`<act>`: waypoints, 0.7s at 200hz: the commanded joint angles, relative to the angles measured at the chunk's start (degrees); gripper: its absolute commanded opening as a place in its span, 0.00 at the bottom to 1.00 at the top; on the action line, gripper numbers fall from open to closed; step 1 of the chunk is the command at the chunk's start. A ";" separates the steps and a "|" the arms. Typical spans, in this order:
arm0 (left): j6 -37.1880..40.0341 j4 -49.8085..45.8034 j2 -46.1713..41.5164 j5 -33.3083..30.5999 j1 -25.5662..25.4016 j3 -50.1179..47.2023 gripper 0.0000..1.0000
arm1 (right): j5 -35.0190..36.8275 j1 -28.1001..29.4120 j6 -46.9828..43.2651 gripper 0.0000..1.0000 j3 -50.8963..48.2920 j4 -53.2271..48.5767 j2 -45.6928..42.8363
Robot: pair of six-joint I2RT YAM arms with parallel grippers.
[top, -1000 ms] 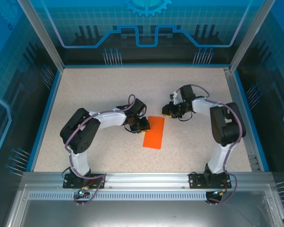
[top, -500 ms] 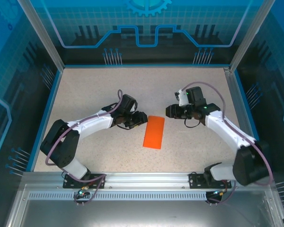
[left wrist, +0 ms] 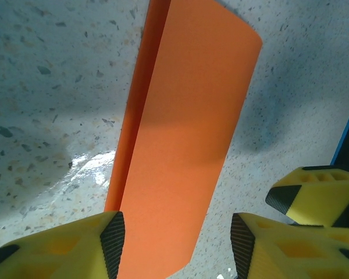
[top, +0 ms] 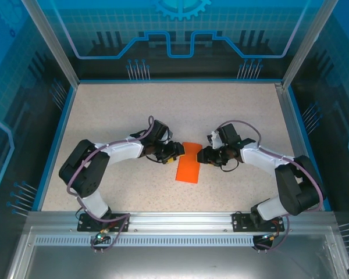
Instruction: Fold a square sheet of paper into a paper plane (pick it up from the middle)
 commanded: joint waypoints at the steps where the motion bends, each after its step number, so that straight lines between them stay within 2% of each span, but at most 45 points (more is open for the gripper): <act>1: 0.20 0.44 1.59 2.40 -0.37 0.29 0.53 | 0.70 1.17 1.40 0.46 -1.15 2.26 0.70; 77: 3.56 -3.41 6.82 2.55 -2.67 4.73 0.48 | -0.22 1.26 1.66 0.47 -1.52 4.21 1.57; 140: 3.07 -2.95 6.00 1.87 -2.62 3.90 0.45 | -0.45 1.26 1.69 0.47 -1.81 4.64 2.06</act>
